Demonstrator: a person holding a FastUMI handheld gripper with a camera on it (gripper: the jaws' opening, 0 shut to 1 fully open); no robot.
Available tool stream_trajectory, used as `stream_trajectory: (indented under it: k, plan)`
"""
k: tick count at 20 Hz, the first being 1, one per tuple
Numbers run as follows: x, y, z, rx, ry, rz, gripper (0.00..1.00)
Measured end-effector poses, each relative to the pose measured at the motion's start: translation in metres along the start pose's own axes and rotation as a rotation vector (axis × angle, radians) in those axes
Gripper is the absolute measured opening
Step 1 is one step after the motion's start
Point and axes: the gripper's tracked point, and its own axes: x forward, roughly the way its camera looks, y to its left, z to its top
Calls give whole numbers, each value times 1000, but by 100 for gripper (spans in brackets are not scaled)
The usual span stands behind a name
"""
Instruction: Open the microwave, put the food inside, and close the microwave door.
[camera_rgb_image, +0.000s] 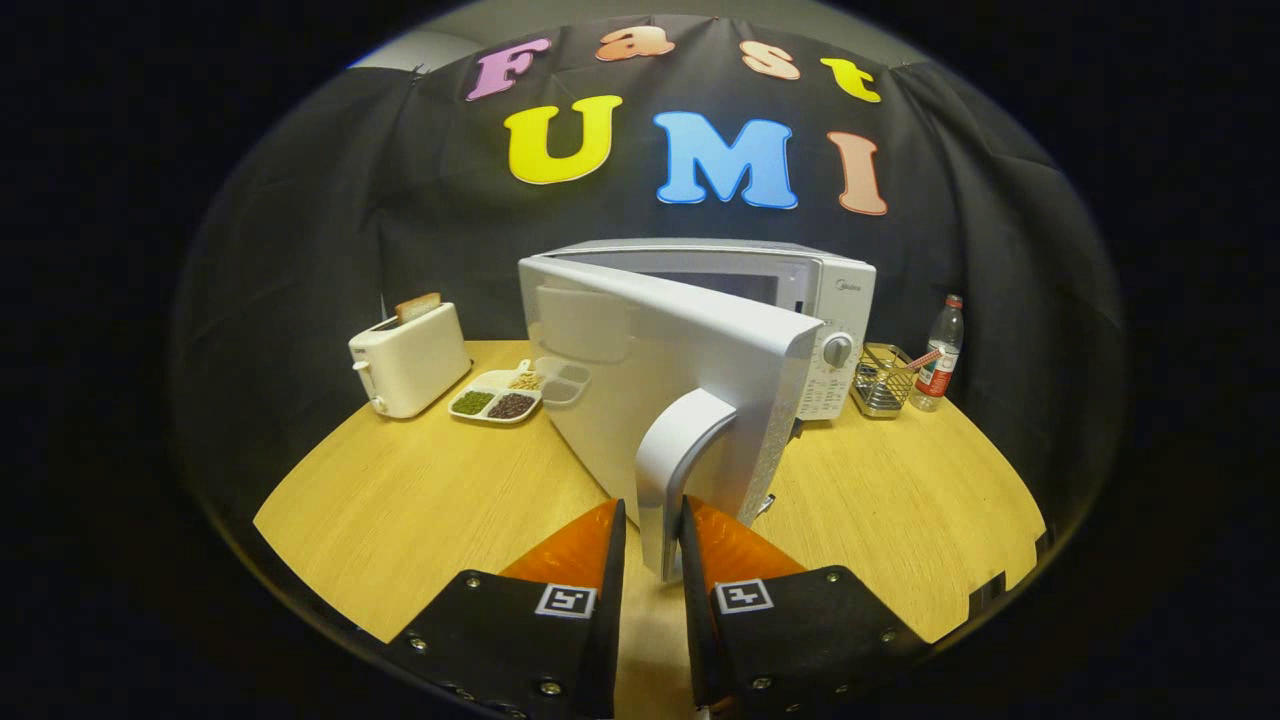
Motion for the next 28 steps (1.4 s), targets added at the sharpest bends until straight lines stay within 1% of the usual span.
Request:
stream_trajectory:
  k: [7,11,15,19,22,24,26,27,28]
  plan:
    - [-17,67,-18,-59,15,102,29]
    - [-25,99,-24,-100,10,133,29]
    - [-32,131,-32,-145,21,203,30]
    - [-47,163,-34,-181,10,325,30]
    - [-66,171,-22,-146,-23,399,32]
    - [-88,184,-6,-96,-65,490,35]
    - [-109,181,17,-71,-136,527,66]
    - [-117,174,27,-68,-173,520,100]
    - [-122,165,36,-66,-200,507,98]
